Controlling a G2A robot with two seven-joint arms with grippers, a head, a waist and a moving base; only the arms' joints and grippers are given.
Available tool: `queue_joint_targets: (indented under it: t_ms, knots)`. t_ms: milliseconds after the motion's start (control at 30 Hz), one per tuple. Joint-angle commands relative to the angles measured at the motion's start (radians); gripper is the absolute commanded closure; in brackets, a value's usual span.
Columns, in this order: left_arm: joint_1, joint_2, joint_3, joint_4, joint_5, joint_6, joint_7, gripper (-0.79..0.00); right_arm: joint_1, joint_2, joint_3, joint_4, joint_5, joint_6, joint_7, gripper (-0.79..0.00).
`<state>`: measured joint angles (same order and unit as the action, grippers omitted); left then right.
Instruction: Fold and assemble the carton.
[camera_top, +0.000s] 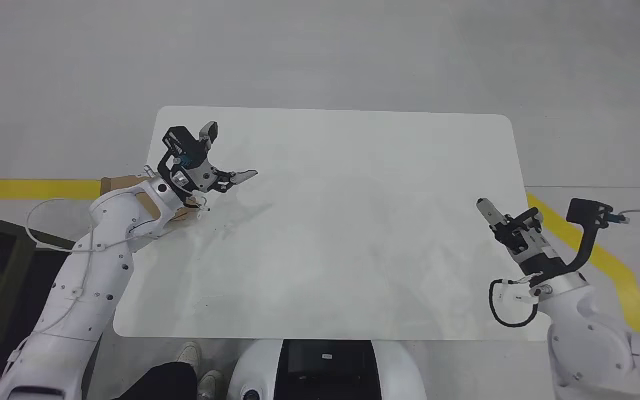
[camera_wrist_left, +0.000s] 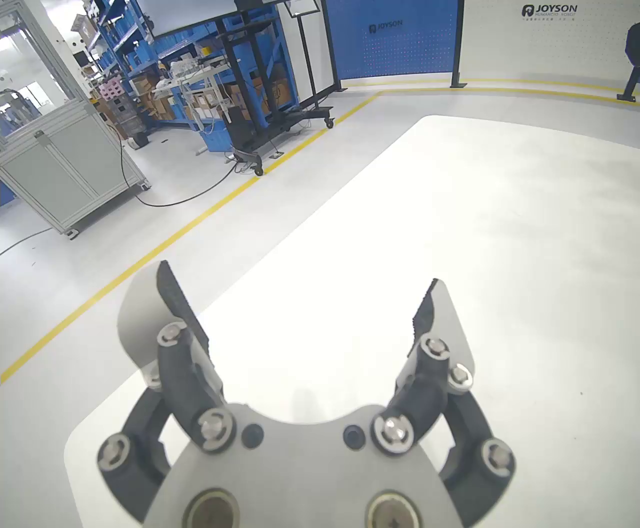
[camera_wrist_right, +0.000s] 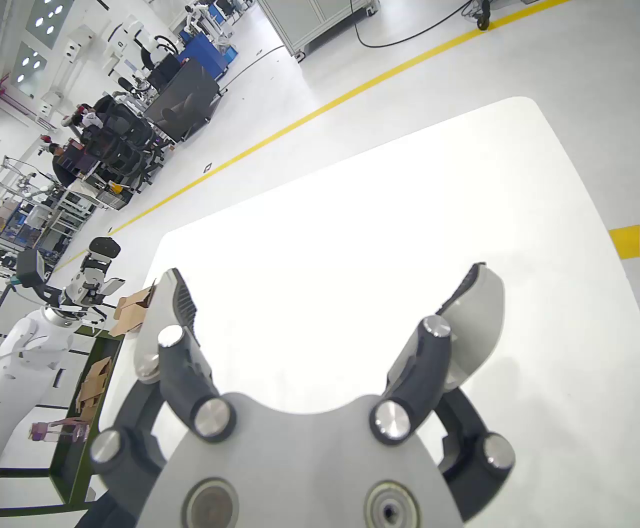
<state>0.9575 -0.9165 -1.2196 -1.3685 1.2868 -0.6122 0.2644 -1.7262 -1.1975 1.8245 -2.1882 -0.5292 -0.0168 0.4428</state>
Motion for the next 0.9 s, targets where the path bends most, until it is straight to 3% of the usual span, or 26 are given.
queue_joint_targets:
  t_ms: [0, 800, 867]
  knots:
    - [0.000, 0.000, 0.000, 0.000, 0.000, 0.000, 0.000, -0.784, 0.000, 0.000, 0.000, 0.000, 0.000, 0.000, 0.000, -0.784]
    - [0.000, 0.000, 0.000, 0.000, 0.000, 0.000, 0.000, -0.785, 0.000, 0.000, 0.000, 0.000, 0.000, 0.000, 0.000, -0.785]
    - [0.004, -0.001, -0.006, 0.009, 0.003, 0.037, -0.018, -0.785, 0.000, 0.000, 0.000, 0.000, 0.000, 0.000, 0.000, -0.785]
